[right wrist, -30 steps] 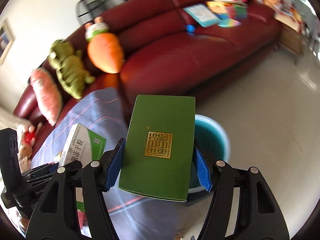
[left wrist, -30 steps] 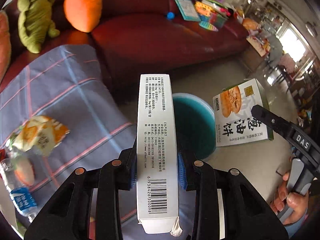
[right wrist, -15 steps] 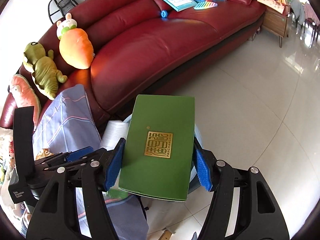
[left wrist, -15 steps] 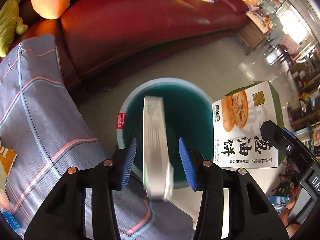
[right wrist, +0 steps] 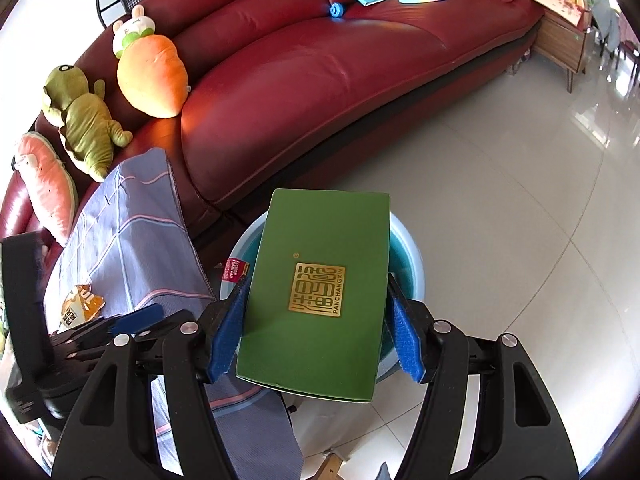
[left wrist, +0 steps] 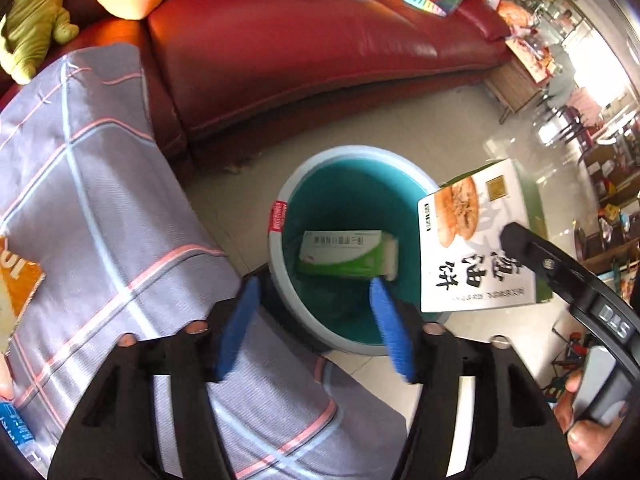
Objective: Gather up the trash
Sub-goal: 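Open the left tool over the teal bucket while the right tool releases the green box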
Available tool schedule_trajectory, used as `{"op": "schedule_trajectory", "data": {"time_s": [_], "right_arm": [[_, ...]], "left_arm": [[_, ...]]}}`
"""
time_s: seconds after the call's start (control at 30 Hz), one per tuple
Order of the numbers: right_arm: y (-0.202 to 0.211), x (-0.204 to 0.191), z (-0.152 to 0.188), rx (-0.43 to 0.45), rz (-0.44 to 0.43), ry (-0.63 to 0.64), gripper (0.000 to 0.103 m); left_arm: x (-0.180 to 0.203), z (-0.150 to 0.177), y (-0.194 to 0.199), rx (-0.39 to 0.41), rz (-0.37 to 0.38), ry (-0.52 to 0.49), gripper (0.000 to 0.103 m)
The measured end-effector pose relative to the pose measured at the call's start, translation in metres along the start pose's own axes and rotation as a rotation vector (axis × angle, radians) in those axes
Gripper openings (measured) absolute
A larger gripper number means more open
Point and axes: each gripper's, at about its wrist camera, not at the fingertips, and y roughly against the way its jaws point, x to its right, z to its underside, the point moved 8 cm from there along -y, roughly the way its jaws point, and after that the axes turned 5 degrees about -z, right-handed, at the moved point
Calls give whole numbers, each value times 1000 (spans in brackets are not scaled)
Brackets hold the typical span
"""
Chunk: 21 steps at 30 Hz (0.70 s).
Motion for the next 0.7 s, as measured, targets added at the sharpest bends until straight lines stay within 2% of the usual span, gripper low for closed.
{"op": "schedule_trajectory", "data": {"time_s": [0.1,0.23,0.3,0.7], "right_arm": [[-9,-6,0,-15,0,9,62],[-23,-14,1,-47,5,27,66],[-31,-17,3,-70,4,18,74],[-34,-28,8,-108,67,67,81]], "left_arm": [[-10,2,13,33,1,24,80],[-25,4,27,57,13,71,88],[-30,5,33,61,22,92,89],[-47,22,57,80,18,115,92]]}}
